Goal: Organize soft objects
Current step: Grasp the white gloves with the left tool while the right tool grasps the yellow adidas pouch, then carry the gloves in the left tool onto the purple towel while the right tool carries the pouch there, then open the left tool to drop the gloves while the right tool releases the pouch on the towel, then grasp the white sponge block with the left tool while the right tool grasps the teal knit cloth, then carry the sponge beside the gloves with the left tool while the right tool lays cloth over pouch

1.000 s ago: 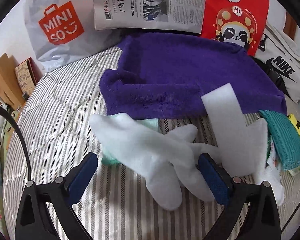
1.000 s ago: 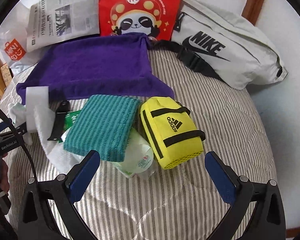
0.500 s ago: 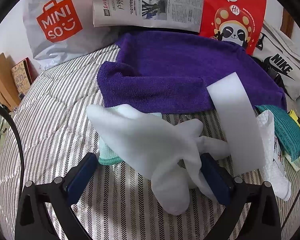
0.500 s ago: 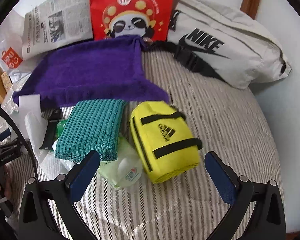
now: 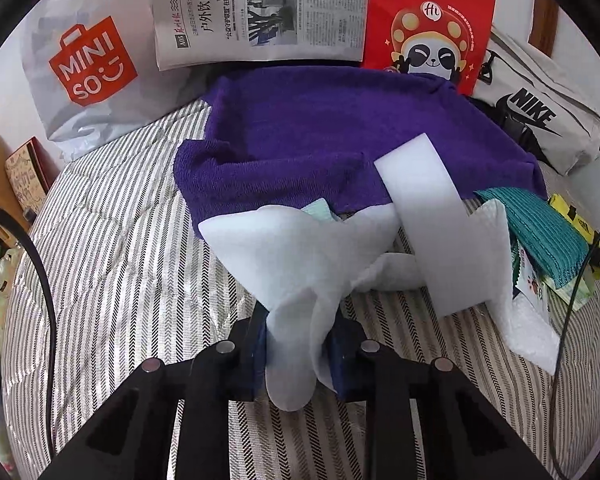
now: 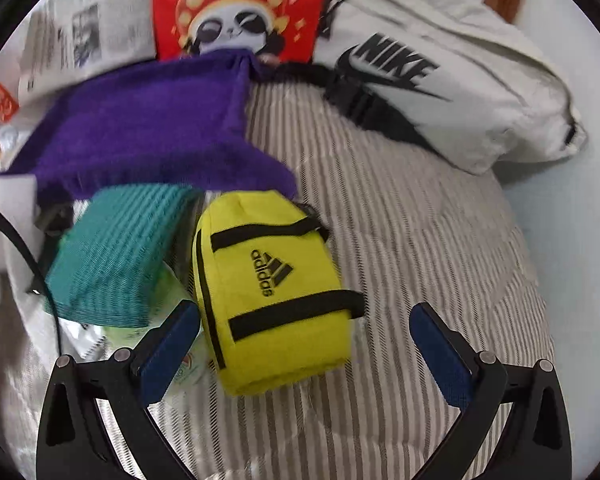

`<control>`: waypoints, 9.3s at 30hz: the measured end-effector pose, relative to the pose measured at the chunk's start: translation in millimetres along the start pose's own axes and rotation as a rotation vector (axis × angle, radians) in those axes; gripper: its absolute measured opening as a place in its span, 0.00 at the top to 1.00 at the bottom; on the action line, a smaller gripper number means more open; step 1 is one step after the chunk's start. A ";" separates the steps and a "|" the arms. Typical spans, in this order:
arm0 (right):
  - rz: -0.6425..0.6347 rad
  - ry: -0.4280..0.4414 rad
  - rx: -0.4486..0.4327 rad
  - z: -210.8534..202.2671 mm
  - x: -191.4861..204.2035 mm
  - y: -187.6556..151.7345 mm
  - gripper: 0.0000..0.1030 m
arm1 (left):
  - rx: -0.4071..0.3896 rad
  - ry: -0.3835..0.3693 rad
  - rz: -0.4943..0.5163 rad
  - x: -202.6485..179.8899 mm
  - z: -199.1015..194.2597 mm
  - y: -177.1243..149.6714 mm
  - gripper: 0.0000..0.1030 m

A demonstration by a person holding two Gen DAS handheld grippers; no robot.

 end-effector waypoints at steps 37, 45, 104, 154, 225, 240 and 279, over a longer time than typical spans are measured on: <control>0.047 0.230 -0.113 -49.2 16.5 43.0 0.41 | -0.068 -0.056 -0.088 41.4 -70.1 18.5 0.76; 0.016 0.279 -0.117 -55.4 42.0 57.0 0.41 | -0.122 -0.101 -0.098 42.4 -93.8 35.4 0.80; -0.025 0.242 0.073 144.9 104.5 176.3 0.40 | 0.026 -0.117 -0.049 25.0 130.0 171.9 0.83; 0.199 0.255 -0.045 -28.9 40.2 40.5 0.08 | 0.093 -0.303 -0.170 -36.7 6.2 58.6 0.24; 0.062 0.227 -0.028 -18.8 97.5 32.6 0.15 | 0.100 -0.063 -0.028 13.0 -7.0 12.1 0.73; 0.105 0.264 -0.083 -43.5 78.1 33.6 0.15 | 0.057 -0.132 -0.098 21.5 -35.8 28.4 0.73; -0.173 0.142 -0.092 66.0 138.2 148.8 0.15 | 0.045 -0.148 -0.060 29.4 18.4 117.2 0.73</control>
Point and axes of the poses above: each gripper's, at about its wrist camera, not at the fingertips, and z roughly the way its jaws point, x to its left, y to its top, the point moved 5 cm from there along z, roughly the way its jaws point, and after that the axes turned 12 degrees about -x, right-handed, at the moved point
